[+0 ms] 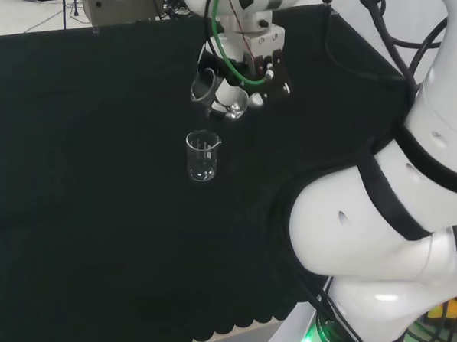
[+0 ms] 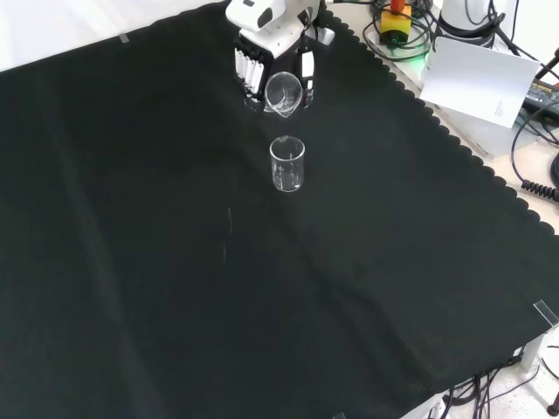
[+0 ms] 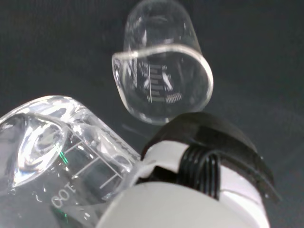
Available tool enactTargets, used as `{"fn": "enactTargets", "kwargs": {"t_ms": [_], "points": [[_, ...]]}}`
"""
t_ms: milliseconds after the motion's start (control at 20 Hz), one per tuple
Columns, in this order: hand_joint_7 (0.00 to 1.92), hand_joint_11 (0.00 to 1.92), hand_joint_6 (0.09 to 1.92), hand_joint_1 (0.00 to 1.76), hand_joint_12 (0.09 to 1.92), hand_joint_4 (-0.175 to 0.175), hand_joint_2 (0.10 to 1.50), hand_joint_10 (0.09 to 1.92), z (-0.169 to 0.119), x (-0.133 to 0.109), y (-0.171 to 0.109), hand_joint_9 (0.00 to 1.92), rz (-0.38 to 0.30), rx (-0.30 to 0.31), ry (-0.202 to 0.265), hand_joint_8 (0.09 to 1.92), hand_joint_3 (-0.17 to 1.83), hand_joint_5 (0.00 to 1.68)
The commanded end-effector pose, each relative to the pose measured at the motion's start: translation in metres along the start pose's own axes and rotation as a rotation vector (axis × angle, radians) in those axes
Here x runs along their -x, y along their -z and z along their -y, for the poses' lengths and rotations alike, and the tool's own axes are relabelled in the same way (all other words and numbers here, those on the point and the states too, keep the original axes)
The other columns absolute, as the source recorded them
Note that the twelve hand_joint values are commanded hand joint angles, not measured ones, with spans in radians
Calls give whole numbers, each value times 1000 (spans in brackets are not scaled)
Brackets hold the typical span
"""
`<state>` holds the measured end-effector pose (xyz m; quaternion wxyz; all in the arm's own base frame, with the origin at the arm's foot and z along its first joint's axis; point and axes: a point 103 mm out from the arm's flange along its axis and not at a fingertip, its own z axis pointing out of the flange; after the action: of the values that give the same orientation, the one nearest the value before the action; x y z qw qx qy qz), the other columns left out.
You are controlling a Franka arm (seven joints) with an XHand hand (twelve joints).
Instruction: Pour the water from the handheld beaker into the one on the table.
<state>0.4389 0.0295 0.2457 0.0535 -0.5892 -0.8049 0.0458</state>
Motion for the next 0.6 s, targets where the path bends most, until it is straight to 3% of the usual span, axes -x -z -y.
{"fn": "enactTargets", "kwargs": {"t_ms": [50,600], "points": [[1417,1394,297,1434,541,-175,673,97,5,15,-53,1584,166,-223,-74,309,492,1414],[1420,1395,289,1434,539,-175,674,100,5,17,-54,1582,182,-234,-80,305,489,1417]]}}
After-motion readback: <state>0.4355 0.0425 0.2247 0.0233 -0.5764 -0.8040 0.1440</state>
